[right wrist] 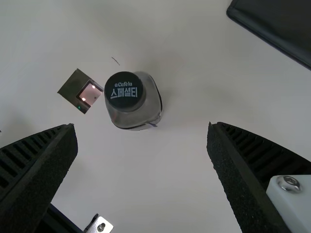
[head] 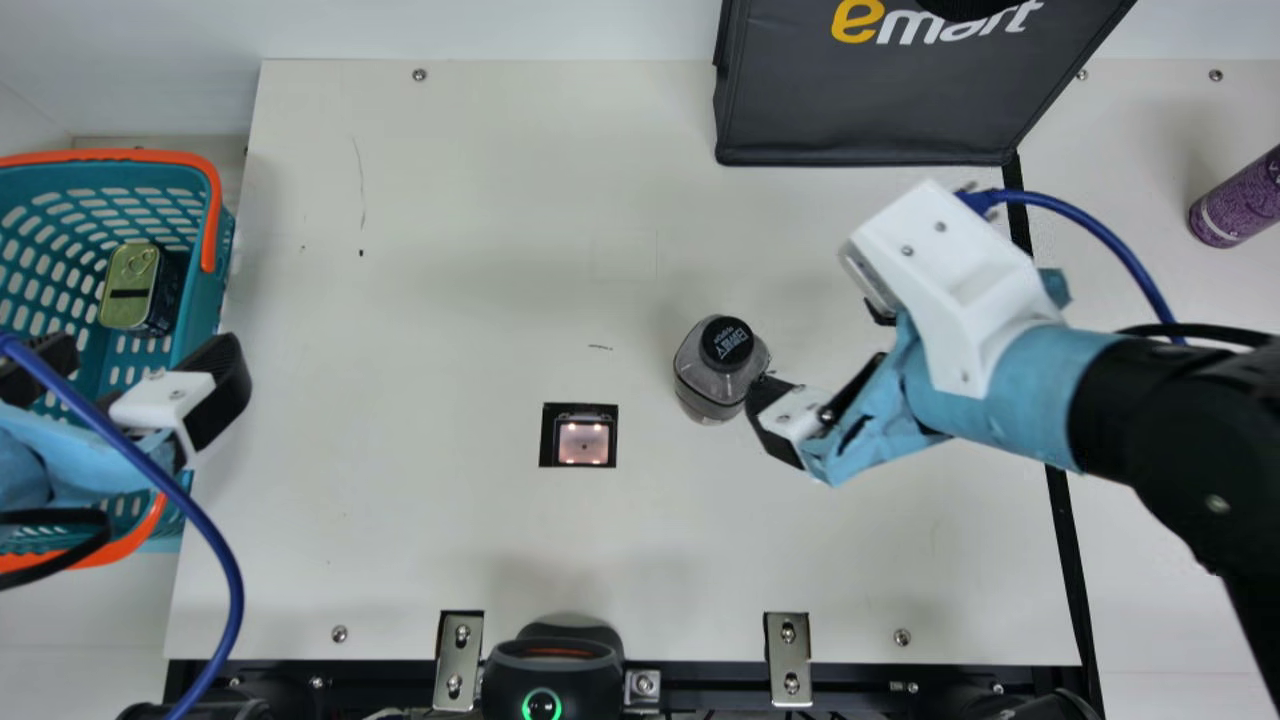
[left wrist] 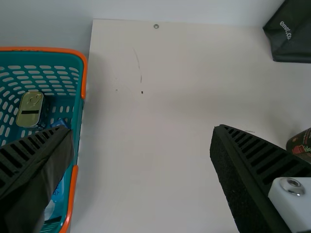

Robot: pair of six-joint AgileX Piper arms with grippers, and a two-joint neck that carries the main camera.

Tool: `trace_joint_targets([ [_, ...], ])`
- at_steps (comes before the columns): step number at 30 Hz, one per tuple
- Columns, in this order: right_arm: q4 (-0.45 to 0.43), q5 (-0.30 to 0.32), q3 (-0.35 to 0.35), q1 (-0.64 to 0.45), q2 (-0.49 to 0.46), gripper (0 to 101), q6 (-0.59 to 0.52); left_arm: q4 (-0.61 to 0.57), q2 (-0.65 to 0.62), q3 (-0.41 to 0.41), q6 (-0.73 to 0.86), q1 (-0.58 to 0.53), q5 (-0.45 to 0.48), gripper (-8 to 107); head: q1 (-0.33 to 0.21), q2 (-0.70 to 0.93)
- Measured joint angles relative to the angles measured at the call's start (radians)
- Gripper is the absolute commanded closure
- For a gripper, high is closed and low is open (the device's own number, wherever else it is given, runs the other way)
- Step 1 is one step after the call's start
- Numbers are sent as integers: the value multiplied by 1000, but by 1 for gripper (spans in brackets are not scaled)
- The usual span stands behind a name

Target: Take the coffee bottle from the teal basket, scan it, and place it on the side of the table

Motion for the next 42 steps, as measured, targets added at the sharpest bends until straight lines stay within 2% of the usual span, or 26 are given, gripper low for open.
trace_joint_targets([
  [12, -134, -172, 52, 154, 108, 6, 225, 0, 0, 0, 0, 0, 0, 9, 0, 0],
  [21, -239, -288, 100, 221, 168, 6, 409, 0, 0, 0, 0, 0, 0, 9, 0, 0],
  [27, -298, -337, 123, 252, 197, 6, 503, 0, 0, 0, 0, 0, 0, 9, 0, 0],
  [31, -318, -343, 128, 273, 209, 6, 553, 0, 0, 0, 0, 0, 0, 9, 0, 0],
  [35, -343, -343, 128, 293, 218, 33, 590, 0, 0, 0, 0, 0, 0, 9, 0, 0],
  [42, -390, -309, 106, 337, 221, 80, 658, 0, 0, 0, 0, 0, 0, 9, 0, 0],
])
